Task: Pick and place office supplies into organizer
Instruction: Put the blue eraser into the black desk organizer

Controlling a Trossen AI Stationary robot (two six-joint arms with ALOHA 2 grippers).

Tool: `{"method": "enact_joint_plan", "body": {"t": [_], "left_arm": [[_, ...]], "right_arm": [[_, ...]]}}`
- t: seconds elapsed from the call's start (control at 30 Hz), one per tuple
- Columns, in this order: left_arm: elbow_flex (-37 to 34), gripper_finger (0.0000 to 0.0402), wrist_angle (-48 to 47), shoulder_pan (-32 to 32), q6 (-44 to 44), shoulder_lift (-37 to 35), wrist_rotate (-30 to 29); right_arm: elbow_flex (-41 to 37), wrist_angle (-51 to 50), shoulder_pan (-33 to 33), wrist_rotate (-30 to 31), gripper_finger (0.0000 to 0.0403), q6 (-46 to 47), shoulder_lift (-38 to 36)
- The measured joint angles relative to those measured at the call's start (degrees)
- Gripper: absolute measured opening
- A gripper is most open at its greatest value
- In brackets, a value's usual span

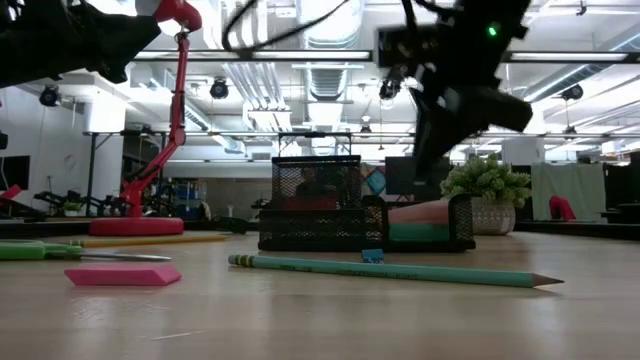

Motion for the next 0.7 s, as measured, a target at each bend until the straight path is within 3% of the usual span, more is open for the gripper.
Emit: {"method": "enact_joint_plan", "body": {"t": [0.2, 0.47, 0.6, 0.7], "left_arm": [[0.0, 0.0089, 0.0, 0.0, 0.0, 0.0, 0.0], [0.0, 0.0089, 0.0, 0.0, 0.0, 0.0, 0.0], [0.0, 0.0089, 0.0, 0.0, 0.0, 0.0, 0.0], [0.0, 0.0089, 0.0, 0.0, 0.0, 0.0, 0.0]], "right_arm": [[6.2, 0.0, 0.1, -3.1, 0.0077, 0.0, 0.0], [13.2, 0.0, 0.4, -21.1, 0.0098, 1.4, 0.0], [14.4, 0.0, 1.3, -31.5, 0.0105, 5.5, 0.0], [14.5, 0.0, 2.7, -35.7, 0.0107, 9.6, 0.0]]}}
